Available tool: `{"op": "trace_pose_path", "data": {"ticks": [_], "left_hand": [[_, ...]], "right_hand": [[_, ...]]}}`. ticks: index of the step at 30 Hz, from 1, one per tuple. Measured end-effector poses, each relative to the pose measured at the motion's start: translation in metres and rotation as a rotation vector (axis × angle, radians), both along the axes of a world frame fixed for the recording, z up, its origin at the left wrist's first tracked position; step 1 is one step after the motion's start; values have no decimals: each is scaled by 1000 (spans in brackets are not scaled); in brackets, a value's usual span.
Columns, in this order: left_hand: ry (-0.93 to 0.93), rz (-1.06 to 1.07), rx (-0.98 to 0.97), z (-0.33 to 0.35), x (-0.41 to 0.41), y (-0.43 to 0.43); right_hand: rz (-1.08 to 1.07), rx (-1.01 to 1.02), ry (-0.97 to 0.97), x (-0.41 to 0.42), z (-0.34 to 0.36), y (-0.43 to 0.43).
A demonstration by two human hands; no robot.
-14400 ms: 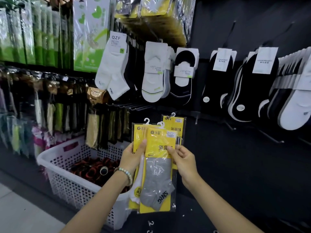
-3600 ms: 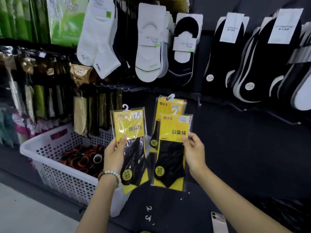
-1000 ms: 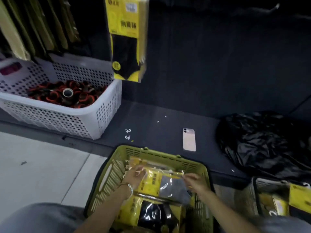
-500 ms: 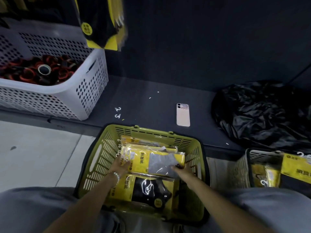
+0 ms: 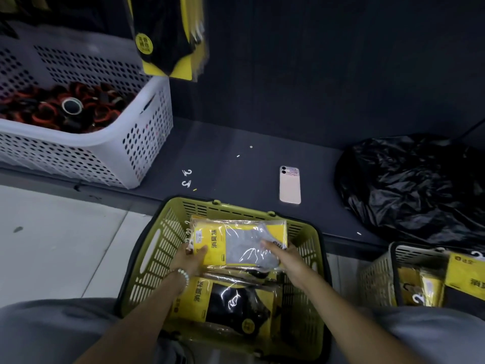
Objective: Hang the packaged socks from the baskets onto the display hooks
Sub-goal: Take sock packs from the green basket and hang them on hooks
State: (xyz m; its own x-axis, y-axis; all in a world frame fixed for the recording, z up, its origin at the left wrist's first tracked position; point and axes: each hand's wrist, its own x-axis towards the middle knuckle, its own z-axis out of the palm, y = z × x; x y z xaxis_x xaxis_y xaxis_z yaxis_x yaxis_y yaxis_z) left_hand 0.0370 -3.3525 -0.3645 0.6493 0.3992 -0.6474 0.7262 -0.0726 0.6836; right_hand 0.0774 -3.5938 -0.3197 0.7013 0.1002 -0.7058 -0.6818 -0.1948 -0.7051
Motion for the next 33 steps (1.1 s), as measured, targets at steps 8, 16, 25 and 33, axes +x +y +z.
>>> {"op": "trace_pose_path", "data": {"ticks": [8,16,25,33], "left_hand": [[-206,395,-588,119,60,-5],[-817,128,-618,231,80,-12],[-1172,-3,-197,308,81,56],[-1199,-12,-241,342,88,91]], "right_hand": [[-341,446,-222,28,82,12],[-227,517,-430,48,163,57],[50,286,-992,97,288,125],[51,373,-991,98,320,190]]}}
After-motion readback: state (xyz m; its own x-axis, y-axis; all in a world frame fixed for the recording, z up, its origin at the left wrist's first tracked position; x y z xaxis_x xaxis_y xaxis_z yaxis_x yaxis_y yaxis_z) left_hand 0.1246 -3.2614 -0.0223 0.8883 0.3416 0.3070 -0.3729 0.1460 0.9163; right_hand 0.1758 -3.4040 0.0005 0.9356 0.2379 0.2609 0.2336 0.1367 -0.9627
